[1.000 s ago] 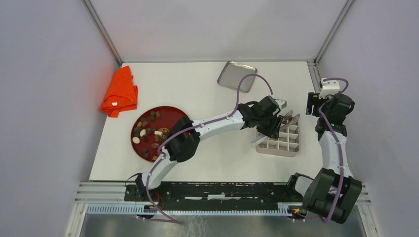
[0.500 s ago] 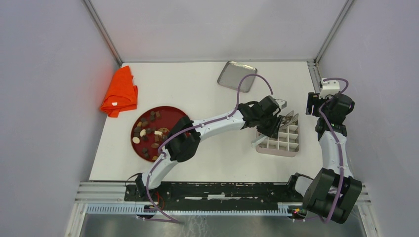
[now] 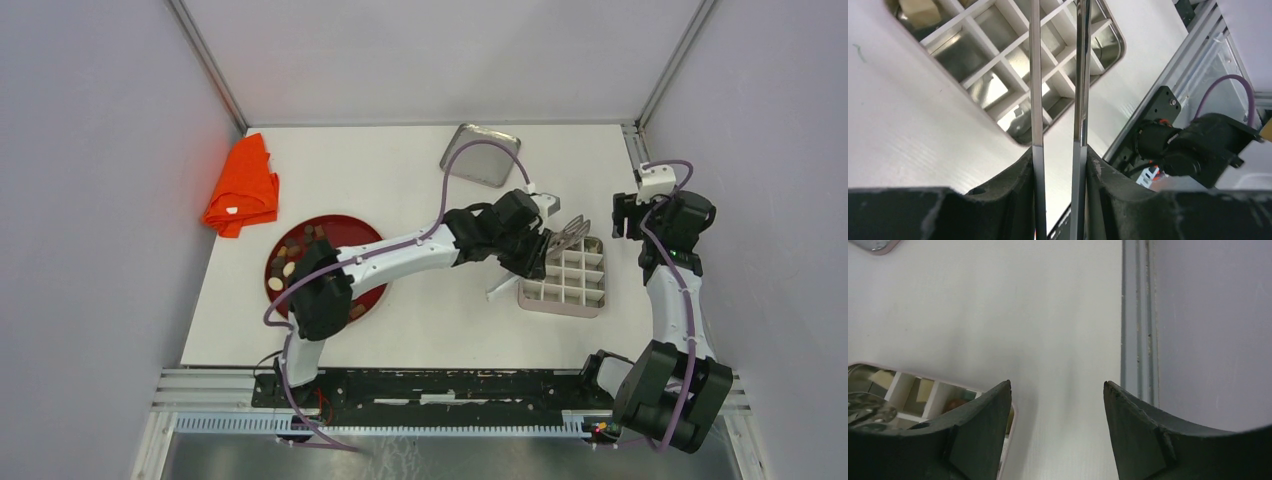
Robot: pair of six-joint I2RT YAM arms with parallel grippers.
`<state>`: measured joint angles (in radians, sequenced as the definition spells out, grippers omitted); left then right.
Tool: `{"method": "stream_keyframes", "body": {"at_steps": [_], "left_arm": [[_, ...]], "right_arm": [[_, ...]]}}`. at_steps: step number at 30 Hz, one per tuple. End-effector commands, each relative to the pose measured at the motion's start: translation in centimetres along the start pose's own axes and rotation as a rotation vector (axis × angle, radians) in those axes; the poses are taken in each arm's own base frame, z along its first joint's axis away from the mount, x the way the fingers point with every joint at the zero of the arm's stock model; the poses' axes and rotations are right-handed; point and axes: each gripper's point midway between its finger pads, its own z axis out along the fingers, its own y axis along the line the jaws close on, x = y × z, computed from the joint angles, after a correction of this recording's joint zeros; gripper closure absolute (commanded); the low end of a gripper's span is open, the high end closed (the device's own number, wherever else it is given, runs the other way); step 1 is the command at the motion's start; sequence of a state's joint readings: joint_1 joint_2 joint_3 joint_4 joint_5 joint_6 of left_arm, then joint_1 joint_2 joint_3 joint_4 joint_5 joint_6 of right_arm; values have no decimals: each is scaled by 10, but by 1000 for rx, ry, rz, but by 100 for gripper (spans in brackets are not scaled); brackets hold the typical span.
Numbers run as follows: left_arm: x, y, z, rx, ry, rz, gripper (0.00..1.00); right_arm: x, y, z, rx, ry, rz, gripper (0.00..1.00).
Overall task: Pack the chocolate
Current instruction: Place the fake chocolate in the packing box, then pick up the fake chocolate from the plate.
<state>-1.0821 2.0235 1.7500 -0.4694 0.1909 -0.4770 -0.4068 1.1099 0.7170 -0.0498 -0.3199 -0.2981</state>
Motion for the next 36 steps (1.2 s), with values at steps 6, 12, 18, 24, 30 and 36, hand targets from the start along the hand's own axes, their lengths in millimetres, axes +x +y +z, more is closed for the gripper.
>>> {"method": "stream_keyframes", "body": {"at_steps": [6,12,18,24,30,36], "left_arm": [[5,27,-85,-145,-76,13,60],[46,66,-144,-298,-3,-48,60],[79,89,-201,-451,95,-47,60],[98,108,-253,-601,174,-25,59],[107,129,-278,-728,289,-46,59],[148,147,-270,-827,423,-172,58]], "right_arm": [[-22,41,-10,-270,-89,-132,26],[-28,61,-17,-360,-146,-175,27],[-30,85,-19,-449,-173,-232,27],[-29,104,-19,-505,-189,-291,27],[-29,106,-19,-511,-195,-307,27],[-28,114,-19,-546,-184,-308,26]]}}
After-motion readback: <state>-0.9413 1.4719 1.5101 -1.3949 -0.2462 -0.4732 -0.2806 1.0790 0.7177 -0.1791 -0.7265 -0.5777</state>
